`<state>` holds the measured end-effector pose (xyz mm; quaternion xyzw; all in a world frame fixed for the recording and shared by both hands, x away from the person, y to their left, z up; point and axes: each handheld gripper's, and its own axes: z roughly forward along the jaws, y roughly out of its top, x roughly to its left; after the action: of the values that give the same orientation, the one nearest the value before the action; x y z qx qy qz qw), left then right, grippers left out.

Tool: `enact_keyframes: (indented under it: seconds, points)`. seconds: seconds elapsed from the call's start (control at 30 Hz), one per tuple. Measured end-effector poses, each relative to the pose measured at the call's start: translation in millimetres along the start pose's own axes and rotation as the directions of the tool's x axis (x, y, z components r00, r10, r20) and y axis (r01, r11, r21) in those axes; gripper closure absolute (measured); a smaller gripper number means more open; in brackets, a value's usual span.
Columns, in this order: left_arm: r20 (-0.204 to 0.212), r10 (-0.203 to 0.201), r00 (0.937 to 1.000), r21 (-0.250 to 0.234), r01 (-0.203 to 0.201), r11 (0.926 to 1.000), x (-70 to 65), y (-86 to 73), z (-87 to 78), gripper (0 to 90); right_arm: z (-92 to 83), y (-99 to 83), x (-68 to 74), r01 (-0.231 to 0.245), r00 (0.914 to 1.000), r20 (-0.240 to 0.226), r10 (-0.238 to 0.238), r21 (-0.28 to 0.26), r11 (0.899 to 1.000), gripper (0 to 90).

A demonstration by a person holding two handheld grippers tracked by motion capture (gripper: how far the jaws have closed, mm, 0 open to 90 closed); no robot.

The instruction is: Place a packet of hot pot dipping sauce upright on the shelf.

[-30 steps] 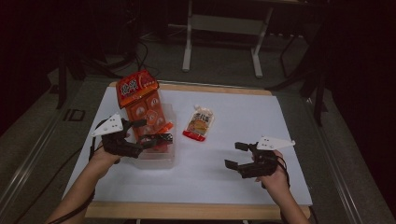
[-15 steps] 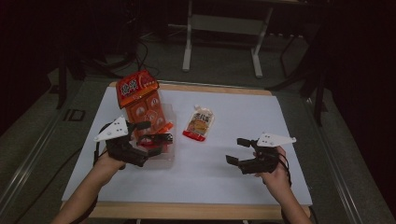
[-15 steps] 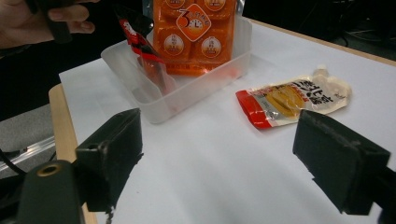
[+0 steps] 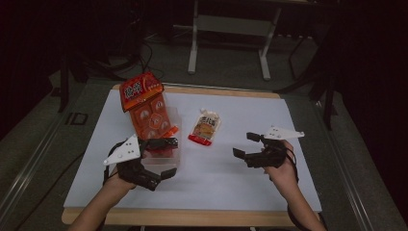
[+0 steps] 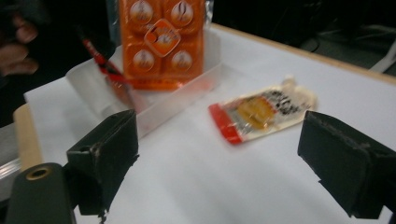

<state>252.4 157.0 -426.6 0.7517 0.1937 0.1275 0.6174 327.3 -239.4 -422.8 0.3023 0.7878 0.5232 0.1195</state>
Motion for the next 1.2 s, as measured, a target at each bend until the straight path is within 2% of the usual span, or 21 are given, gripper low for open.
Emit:
enact_keyframes:
  seconds: [0.23,0.4,0.6,0.93,1.03,1.2]
  points:
    - [0.033,0.0,0.9994,0.013,-0.001,0.9999,-17.8,-9.5,9.7,2.4,7.5,9.4,-4.3,0.031,0.9981,0.054,-0.03,-0.016,0.999,12.7]
    - [0.072,-0.02,0.9972,0.019,0.018,0.9996,-30.4,-20.7,17.3,2.4,15.5,12.9,-10.1,0.033,0.9979,0.056,-0.033,-0.007,0.999,13.3]
    - [0.084,-0.034,0.9958,0.053,0.03,0.9981,-40.2,-34.2,24.6,2.4,25.4,17.5,-17.0,0.035,0.9973,0.065,-0.034,-0.013,0.999,13.8]
    - [0.08,-0.039,0.996,0.079,0.033,0.9963,-46.3,-54.1,29.1,2.4,50.8,25.6,-28.5,0.047,0.9963,0.072,-0.047,-0.002,0.999,16.7]
    - [0.08,-0.051,0.9955,0.073,0.045,0.9963,-47.0,-59.5,29.1,2.4,60.6,27.4,-31.0,0.048,0.9965,0.069,-0.048,0.001,0.999,17.1]
    - [0.064,-0.039,0.9972,0.064,0.035,0.9973,-48.4,-65.0,28.4,2.4,78.1,30.4,-37.0,0.042,0.996,0.078,-0.043,0.019,0.999,22.6]
